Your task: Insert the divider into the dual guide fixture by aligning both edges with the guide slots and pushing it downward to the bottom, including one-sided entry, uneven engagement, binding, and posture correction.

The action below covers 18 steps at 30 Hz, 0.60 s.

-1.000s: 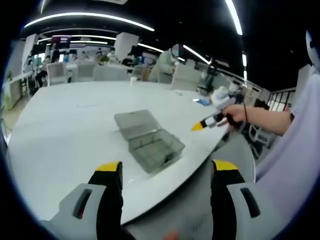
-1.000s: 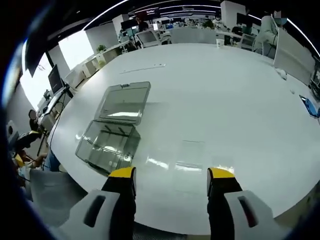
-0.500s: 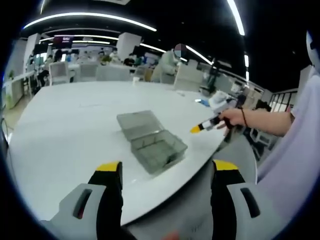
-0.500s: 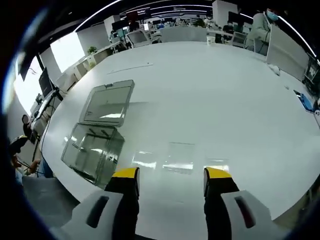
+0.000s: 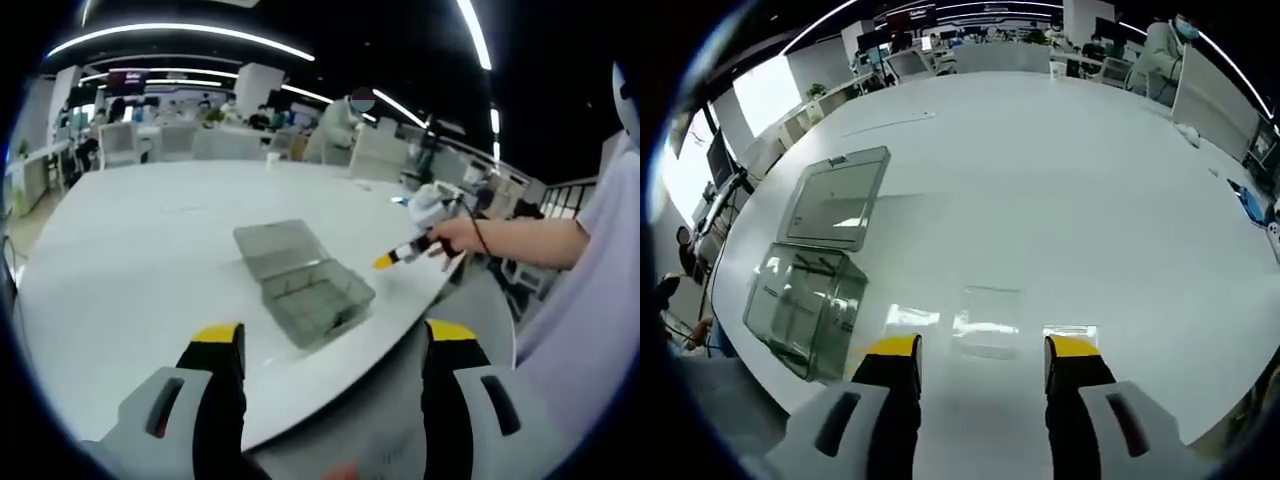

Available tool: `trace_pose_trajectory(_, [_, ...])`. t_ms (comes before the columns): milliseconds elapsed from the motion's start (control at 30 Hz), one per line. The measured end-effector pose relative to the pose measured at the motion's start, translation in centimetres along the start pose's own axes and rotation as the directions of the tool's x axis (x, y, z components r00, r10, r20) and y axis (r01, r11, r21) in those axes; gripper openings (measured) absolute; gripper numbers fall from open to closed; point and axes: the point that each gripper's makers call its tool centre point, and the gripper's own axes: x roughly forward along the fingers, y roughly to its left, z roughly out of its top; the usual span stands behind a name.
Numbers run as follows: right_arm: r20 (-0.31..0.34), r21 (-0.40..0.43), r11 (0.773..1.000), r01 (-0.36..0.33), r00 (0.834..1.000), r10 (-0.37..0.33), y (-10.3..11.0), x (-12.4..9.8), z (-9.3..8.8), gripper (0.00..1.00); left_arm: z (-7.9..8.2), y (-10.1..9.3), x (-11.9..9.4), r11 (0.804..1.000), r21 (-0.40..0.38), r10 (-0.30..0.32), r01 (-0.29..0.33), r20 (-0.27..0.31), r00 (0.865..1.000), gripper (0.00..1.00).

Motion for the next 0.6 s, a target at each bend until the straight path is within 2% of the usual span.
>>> trace_pose_trajectory(600, [-0.062,-0.014,1.0,0.024,0.998,-0.024,-0.4,1.9,-1.2,0.43,-0.3,0.7,-0.6,0.999,-0.026,0.043,-0.043,0.005,0.999,0.7])
